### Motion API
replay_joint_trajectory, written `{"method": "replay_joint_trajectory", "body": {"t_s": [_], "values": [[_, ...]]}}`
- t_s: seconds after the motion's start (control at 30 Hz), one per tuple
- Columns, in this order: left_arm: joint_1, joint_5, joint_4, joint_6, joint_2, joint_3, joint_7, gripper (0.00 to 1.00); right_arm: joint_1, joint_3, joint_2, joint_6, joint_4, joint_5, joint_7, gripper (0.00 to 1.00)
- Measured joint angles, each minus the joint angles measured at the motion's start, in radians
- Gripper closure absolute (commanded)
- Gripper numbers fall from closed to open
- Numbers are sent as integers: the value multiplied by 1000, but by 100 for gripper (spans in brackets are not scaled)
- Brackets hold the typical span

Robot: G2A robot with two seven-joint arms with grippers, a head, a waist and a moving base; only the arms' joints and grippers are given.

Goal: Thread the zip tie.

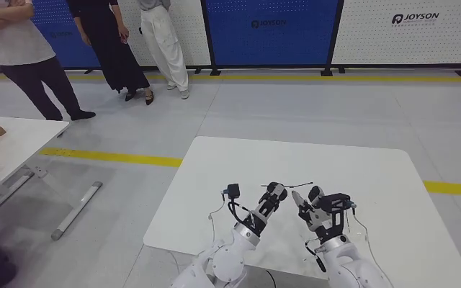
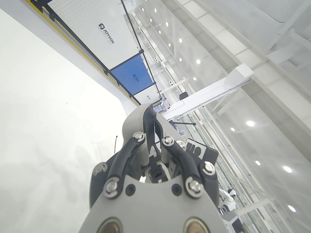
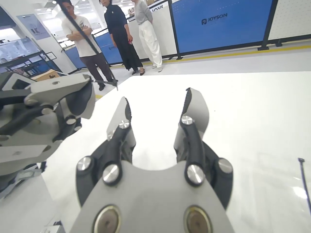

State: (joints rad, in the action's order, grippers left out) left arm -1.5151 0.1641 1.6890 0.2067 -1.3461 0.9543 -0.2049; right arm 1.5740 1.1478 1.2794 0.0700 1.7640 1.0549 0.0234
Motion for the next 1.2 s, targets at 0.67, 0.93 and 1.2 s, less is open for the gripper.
{"method": "replay_joint_trajectory", "body": {"t_s": [0.67,0.93,1.2], "values": [[11,23,-22,-15,-13,-42,-18,100,12,12,-3,26,29,30,13,78],[16,19,-25,-19,-15,-37,-15,100,5,5,-1,23,24,36,14,100],[14,24,-23,-17,-16,-32,-12,100,0,1,-1,37,14,37,21,100]]}}
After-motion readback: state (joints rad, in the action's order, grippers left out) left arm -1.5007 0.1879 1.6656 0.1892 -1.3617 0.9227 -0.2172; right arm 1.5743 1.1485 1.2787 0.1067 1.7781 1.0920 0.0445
